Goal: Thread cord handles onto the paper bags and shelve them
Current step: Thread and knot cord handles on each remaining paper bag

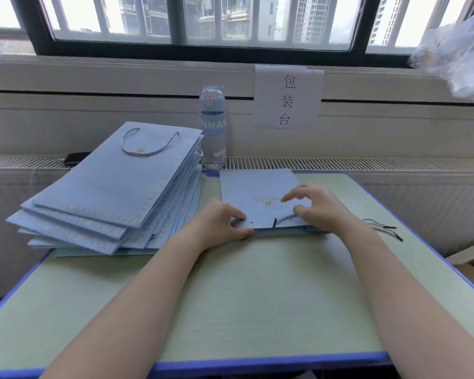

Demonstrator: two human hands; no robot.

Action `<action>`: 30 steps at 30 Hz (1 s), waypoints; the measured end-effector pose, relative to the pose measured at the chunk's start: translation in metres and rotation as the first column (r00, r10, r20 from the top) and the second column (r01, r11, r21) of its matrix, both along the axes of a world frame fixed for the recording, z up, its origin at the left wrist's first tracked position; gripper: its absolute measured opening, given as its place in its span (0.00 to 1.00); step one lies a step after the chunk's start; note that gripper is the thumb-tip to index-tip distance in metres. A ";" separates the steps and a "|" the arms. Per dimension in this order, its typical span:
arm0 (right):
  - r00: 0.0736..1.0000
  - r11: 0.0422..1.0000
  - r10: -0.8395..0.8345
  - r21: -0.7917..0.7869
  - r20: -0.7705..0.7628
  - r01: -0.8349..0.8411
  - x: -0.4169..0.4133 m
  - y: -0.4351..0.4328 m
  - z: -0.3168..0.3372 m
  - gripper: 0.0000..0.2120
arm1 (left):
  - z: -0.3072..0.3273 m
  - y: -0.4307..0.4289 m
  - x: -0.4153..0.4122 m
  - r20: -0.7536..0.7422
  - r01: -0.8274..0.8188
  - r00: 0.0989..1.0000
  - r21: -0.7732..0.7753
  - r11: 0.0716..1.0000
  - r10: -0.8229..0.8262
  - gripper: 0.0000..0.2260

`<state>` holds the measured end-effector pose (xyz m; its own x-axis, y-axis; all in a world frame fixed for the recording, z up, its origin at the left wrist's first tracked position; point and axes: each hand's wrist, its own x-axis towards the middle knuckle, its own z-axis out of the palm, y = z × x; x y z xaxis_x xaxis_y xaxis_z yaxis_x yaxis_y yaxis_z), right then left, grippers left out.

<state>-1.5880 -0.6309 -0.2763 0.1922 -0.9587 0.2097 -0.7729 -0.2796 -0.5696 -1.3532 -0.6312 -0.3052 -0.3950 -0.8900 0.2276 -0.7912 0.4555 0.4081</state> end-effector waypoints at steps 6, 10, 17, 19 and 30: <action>0.976 0.979 0.201 0.057 -0.084 -0.196 0.018 -0.002 -0.013 0.04 | -0.002 -0.001 0.000 -0.037 0.007 0.999 -0.019 1.000 -0.008 0.17; 0.988 0.989 0.149 -0.017 -0.034 -0.149 0.014 -0.003 -0.015 0.05 | -0.007 -0.002 -0.003 -0.093 0.014 0.995 -0.039 0.999 -0.018 0.14; 0.960 0.946 0.236 -0.190 -0.151 -0.263 0.034 -0.002 -0.019 0.07 | -0.007 0.001 -0.012 -0.090 0.068 0.993 -0.089 0.994 -0.076 0.11; 0.960 0.940 0.246 -0.208 -0.135 -0.270 0.036 -0.001 -0.019 0.07 | -0.007 0.000 -0.011 -0.090 0.081 0.992 -0.095 0.992 -0.090 0.11; 0.973 0.958 0.223 -0.169 -0.062 -0.230 0.039 0.003 -0.022 0.08 | 0.002 0.006 -0.008 -0.143 0.089 0.984 -0.099 0.991 -0.103 0.06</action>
